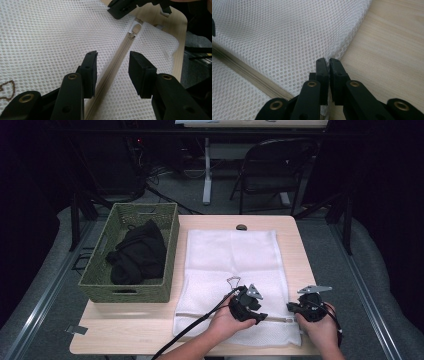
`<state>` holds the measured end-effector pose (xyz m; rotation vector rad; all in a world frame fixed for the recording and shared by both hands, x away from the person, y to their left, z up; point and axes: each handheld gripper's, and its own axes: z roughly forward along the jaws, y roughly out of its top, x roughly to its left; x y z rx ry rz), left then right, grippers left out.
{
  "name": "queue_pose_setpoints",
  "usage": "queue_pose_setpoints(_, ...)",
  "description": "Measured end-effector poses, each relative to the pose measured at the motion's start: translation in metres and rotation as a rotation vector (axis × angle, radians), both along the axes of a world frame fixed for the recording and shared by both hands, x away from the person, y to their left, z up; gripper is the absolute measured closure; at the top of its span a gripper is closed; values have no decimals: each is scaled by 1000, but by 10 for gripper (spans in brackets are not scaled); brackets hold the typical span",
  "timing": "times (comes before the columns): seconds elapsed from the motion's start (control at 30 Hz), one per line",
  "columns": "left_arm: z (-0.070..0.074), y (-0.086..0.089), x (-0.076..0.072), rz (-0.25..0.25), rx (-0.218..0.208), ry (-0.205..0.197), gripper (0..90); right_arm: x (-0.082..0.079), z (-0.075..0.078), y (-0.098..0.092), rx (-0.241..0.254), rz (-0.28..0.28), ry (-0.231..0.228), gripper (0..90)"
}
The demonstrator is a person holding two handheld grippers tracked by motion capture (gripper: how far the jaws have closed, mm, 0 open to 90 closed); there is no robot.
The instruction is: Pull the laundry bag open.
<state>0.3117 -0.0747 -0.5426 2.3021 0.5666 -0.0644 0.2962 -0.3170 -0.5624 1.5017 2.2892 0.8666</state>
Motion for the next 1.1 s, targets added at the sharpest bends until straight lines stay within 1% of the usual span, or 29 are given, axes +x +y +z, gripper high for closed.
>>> queue_pose_setpoints(0.07,0,-2,-1,-7,1,2,593,0,2,0,-1,6,-8,872)
queue_pose_setpoints(0.1,0,-5,-1,-14,-2,2,596,-2,6,1,5,5,-25,876)
queue_pose_setpoints(0.13,0,-5,-1,-14,-2,2,600,-2,6,1,5,5,-25,876)
queue_pose_setpoints(0.17,0,-7,-2,-19,-3,6,601,-3,11,0,6,9,-43,877)
queue_pose_setpoints(0.2,0,-7,-2,-19,-3,6,605,-3,11,0,6,9,-43,877)
queue_pose_setpoints(0.3,1,-11,-4,-38,4,3,619,-6,21,1,23,12,-66,878)
queue_pose_setpoints(0.4,0,-16,-6,-53,4,-4,625,-6,25,2,30,21,-73,878)
queue_pose_setpoints(0.5,-3,-20,-7,-63,7,-1,635,-8,32,7,47,42,-92,879)
queue_pose_setpoints(0.57,-4,-22,-7,-63,10,0,637,-9,34,8,48,46,-96,879)
queue_pose_setpoints(0.6,-5,-22,-7,-64,11,3,643,-9,36,9,50,54,-107,880)
queue_pose_setpoints(0.63,-6,-23,-7,-72,3,7,645,-10,38,10,51,54,-112,880)
queue_pose_setpoints(0.7,-9,-25,-6,-67,24,3,655,-11,42,13,67,64,-129,881)
queue_pose_setpoints(0.73,-9,-25,-6,-67,24,3,657,-11,42,13,67,64,-129,881)
queue_pose_setpoints(0.77,-11,-26,-6,-67,27,7,661,-12,45,15,86,70,-137,882)
queue_pose_setpoints(0.8,-11,-26,-6,-67,27,7,663,-12,45,15,86,70,-137,882)
queue_pose_setpoints(0.83,-13,-27,-6,-67,22,10,665,-12,47,17,99,81,-143,882)
queue_pose_setpoints(0.87,-13,-27,-6,-66,30,10,665,-12,47,17,99,81,-143,882)
queue_pose_setpoints(0.9,-15,-28,-6,-69,37,11,667,-12,49,20,107,95,-149,882)
queue_pose_setpoints(0.93,-15,-28,-6,-69,37,11,667,-12,49,20,107,95,-149,882)
queue_pose_setpoints(0.97,-18,-29,-5,-70,41,10,667,-11,49,24,116,107,-151,883)
queue_pose_setpoints(1.03,-19,-29,-5,-67,40,12,667,-10,49,27,112,112,-148,883)
queue_pose_setpoints(1.1,-21,-29,-5,-63,38,17,667,-9,50,30,123,117,-145,883)
